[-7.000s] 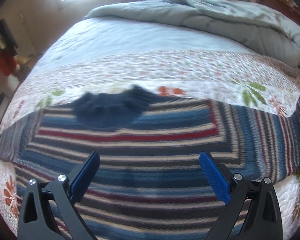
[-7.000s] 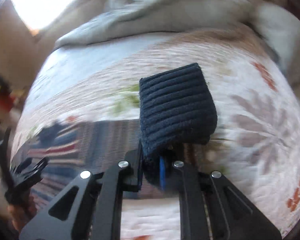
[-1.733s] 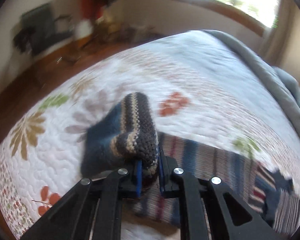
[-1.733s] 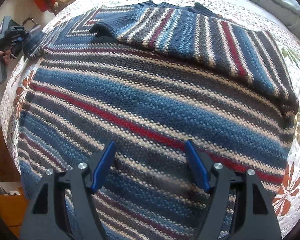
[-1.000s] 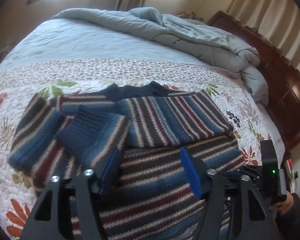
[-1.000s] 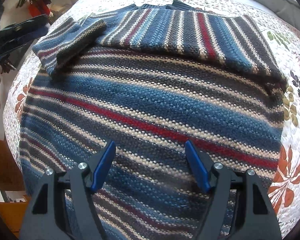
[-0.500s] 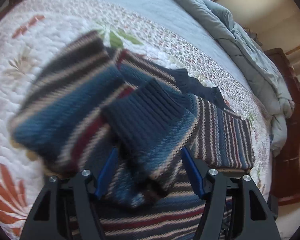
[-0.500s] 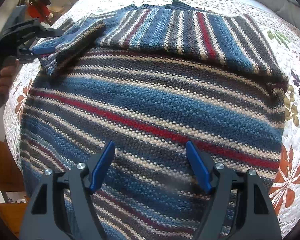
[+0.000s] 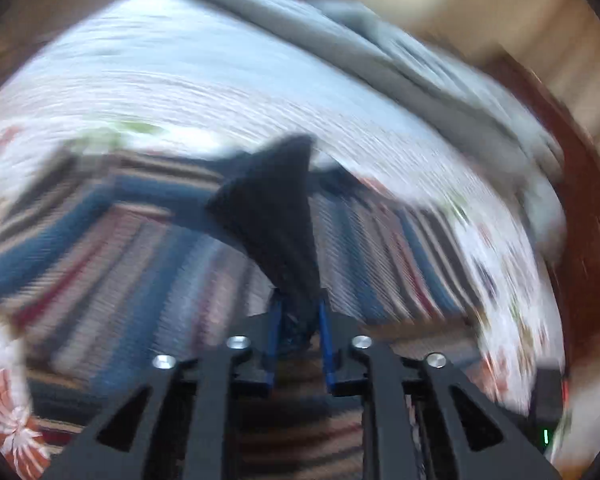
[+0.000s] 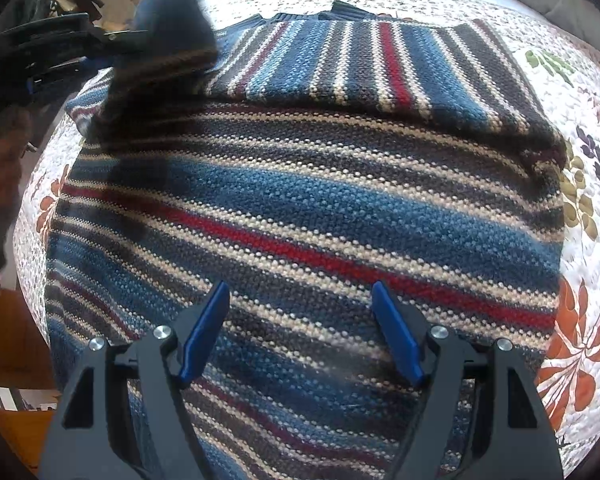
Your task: Fold small clothes
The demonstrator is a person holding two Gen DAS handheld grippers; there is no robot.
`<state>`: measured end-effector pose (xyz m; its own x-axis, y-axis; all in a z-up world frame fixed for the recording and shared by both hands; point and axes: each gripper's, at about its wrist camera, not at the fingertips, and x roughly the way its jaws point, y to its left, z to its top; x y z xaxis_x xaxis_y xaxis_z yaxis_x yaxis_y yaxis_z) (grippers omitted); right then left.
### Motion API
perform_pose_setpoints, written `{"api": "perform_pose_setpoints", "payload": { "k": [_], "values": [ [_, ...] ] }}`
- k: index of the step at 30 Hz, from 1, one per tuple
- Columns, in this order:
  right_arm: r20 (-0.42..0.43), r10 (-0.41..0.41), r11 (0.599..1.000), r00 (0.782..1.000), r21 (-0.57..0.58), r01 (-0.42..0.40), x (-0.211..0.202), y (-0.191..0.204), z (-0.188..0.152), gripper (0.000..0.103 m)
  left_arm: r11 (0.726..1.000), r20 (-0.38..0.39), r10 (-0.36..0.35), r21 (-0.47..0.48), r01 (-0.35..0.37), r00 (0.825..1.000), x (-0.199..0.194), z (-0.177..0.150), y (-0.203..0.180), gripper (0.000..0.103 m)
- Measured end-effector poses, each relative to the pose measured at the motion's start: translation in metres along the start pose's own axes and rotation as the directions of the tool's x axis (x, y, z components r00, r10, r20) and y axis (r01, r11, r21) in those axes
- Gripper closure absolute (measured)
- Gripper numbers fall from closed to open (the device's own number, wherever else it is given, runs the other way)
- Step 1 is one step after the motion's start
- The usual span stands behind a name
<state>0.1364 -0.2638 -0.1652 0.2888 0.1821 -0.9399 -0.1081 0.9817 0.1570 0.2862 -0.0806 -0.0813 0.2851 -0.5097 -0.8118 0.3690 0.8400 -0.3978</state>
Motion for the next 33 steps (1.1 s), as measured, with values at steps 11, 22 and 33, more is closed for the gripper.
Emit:
{"api": "perform_pose_setpoints", "payload": {
  "k": [11, 22, 33],
  "values": [
    [0.008, 0.016, 0.999, 1.000, 0.045, -0.016, -0.017, -0.010, 0.014, 0.029, 0.999, -0.036, 0.037, -0.012, -0.038, 0.999, -0.027, -0.021, 0.034, 0.048],
    [-0.057, 0.149, 0.976, 0.987, 0.168, -0.138, 0.024, -0.010, 0.079, 0.032, 0.956, 0.101, 0.277, -0.129, -0.263, 0.956, -0.078, -0.038, 0.110, 0.040],
    [-0.064, 0.107, 0.988, 0.992, 0.115, -0.099, 0.040, 0.003, 0.093, 0.089, 0.911, 0.068, 0.383, -0.195, -0.364, 0.921, -0.074, -0.035, 0.149, 0.039]
  ]
}}
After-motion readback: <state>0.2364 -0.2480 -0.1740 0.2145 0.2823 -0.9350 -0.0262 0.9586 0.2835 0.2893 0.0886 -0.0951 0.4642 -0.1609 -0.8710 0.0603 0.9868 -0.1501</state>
